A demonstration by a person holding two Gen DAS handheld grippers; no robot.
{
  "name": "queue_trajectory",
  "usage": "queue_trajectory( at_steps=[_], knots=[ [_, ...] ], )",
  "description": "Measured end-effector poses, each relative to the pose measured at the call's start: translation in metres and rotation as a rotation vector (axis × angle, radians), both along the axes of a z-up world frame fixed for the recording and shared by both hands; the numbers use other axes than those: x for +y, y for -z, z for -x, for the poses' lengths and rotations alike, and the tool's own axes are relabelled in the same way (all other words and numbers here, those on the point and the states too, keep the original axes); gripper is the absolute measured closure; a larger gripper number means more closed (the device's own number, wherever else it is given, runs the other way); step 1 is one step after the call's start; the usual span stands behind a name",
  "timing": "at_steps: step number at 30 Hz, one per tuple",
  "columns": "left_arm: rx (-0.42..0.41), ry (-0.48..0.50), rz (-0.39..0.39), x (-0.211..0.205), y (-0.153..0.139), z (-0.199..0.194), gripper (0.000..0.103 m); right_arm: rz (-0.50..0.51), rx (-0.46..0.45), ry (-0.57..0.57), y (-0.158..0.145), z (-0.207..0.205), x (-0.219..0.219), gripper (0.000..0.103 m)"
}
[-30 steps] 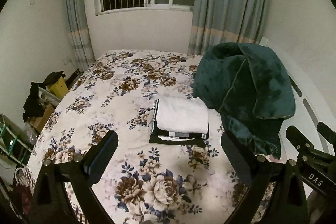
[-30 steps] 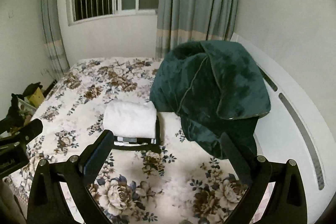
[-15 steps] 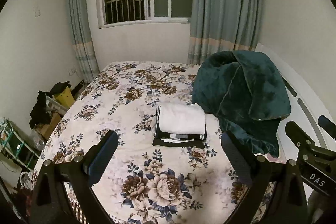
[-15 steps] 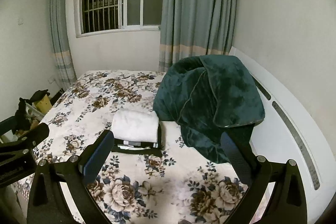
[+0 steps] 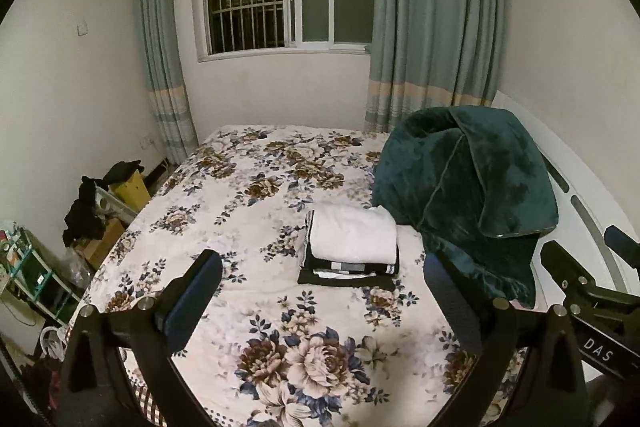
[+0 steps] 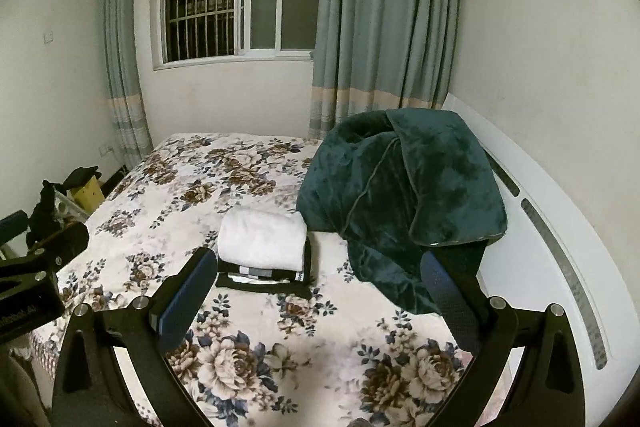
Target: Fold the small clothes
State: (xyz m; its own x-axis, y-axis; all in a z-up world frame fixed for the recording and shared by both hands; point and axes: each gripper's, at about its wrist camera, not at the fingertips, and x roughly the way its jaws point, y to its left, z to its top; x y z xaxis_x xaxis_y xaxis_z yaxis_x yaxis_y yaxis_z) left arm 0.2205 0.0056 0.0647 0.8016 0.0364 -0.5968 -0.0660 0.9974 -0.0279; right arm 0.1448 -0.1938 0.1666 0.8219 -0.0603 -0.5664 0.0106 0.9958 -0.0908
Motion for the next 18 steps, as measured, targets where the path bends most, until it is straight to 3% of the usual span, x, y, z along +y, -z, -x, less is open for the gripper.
queue_trajectory(
  at_steps=[18],
  knots=[
    [-0.003, -0.010, -0.007, 0.0068, -0.0052, 0.0008, 0.000, -0.006, -0.012, -0.005, -0.0016, -0.0031, 0.0027, 0.000]
  ],
)
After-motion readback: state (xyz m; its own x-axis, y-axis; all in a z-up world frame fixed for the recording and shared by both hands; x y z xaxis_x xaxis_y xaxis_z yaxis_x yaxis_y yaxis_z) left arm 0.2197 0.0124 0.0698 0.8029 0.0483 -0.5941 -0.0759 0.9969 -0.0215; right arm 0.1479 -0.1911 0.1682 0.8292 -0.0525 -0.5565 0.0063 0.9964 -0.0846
